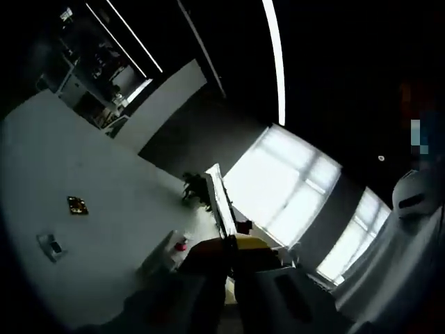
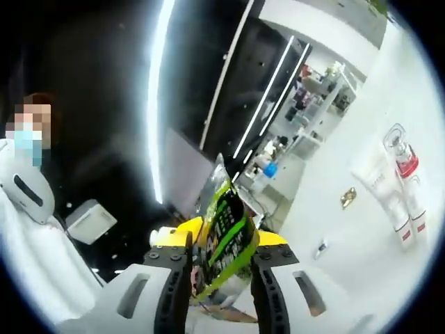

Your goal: Arrange the skincare products in the storage area until every visible bottle or jar stands upright without overlapping.

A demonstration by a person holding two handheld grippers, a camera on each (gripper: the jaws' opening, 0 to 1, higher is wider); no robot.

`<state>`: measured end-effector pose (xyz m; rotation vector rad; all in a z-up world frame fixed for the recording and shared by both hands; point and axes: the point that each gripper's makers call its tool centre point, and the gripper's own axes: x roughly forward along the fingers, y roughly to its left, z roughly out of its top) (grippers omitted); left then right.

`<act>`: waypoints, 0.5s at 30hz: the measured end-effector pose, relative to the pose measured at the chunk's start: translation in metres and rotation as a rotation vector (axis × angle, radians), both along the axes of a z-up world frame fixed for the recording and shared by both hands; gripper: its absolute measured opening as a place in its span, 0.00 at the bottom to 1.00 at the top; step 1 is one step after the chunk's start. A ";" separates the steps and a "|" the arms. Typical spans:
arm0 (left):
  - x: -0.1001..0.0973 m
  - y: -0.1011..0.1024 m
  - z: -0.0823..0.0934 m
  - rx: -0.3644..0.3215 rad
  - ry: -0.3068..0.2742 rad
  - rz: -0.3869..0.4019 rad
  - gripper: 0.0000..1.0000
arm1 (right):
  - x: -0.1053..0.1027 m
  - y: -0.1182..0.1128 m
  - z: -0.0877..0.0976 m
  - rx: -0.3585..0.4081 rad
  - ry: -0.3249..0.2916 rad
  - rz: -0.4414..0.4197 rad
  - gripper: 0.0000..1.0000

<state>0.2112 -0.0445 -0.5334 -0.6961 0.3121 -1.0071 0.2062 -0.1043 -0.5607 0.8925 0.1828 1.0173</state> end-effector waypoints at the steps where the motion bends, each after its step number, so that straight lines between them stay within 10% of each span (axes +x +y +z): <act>1: -0.002 -0.001 0.000 0.005 0.009 -0.018 0.00 | -0.001 -0.001 0.001 -0.001 -0.006 0.013 0.33; 15: -0.006 -0.004 -0.003 0.019 0.128 -0.241 0.00 | -0.019 0.022 -0.003 -0.172 -0.067 0.306 0.21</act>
